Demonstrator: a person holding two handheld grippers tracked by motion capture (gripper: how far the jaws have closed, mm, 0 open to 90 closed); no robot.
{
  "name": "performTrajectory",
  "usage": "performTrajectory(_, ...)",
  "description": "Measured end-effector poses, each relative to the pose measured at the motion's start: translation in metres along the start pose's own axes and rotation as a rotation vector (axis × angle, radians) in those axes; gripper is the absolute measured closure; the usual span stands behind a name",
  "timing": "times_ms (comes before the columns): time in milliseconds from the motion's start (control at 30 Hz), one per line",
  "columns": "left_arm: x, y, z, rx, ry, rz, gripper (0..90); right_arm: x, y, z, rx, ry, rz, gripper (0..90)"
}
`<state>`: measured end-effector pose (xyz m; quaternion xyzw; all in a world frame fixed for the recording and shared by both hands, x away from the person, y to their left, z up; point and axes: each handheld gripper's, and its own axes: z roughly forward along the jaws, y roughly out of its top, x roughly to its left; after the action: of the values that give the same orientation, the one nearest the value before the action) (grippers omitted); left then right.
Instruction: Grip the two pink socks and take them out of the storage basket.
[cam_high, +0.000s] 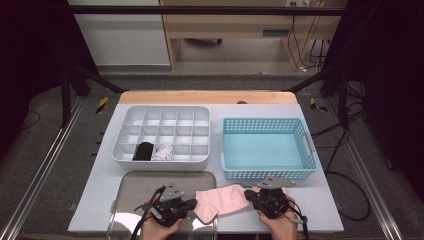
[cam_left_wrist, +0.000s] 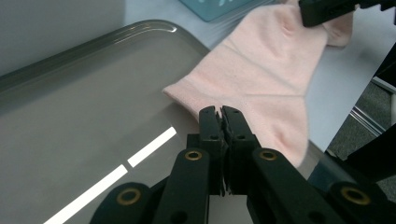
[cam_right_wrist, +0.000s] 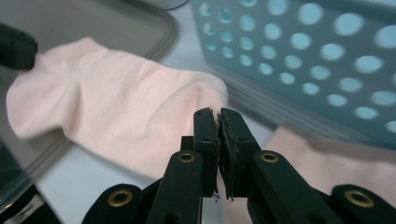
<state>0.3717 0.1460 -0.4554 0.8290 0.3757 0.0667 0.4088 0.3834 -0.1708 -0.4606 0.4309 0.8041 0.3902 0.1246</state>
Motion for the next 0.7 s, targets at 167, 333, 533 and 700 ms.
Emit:
performTrajectory(167, 0.011, -0.007, -0.002, 0.028, 0.015, 0.004, 86.9, 0.012, -0.007, 0.004, 0.046, 0.023, 0.022, 85.8)
performTrajectory(333, 0.01, -0.009, 0.007, 0.064, 0.03, 0.032, 86.0, 0.014, -0.015, 0.009, 0.078, 0.016, 0.03, 84.6)
performTrajectory(533, 0.012, -0.01, 0.004, 0.038, 0.034, 0.014, 77.7, 0.013, -0.016, 0.005, 0.036, 0.013, 0.029, 76.1)
performTrajectory(700, 0.017, -0.005, -0.007, -0.025, 0.05, 0.003, 66.9, 0.004, -0.012, -0.008, -0.045, -0.032, 0.032, 72.8)
